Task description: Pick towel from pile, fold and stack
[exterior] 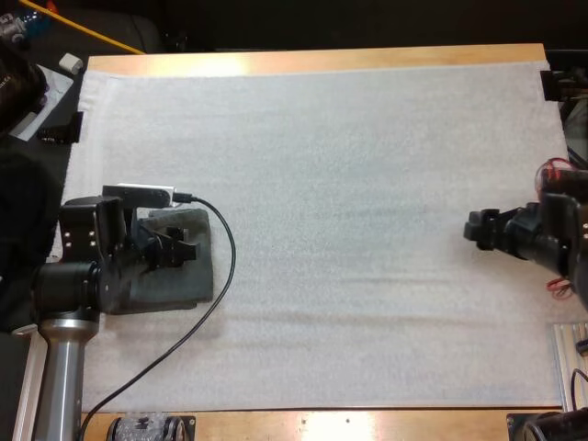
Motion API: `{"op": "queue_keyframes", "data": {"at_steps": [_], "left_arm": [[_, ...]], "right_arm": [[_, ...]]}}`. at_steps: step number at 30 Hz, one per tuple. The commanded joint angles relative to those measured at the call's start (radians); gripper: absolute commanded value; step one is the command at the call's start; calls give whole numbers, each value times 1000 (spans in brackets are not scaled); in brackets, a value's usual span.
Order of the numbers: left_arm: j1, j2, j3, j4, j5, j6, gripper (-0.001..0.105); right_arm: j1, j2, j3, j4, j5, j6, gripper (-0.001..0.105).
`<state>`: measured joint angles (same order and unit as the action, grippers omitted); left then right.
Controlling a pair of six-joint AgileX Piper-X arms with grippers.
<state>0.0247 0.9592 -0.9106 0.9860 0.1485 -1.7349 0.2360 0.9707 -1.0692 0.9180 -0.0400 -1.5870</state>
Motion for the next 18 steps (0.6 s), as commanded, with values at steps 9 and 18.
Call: {"op": "queue_keyframes", "data": {"at_steps": [9, 18], "left_arm": [[5, -70, -7, 30, -14, 10, 63], [-1, -198, -7, 58, -30, 34, 63]], "right_arm": [[-259, -59, 2, 71, 2, -108, 67], [-259, -201, 3, 106, -7, -192, 67]]}}
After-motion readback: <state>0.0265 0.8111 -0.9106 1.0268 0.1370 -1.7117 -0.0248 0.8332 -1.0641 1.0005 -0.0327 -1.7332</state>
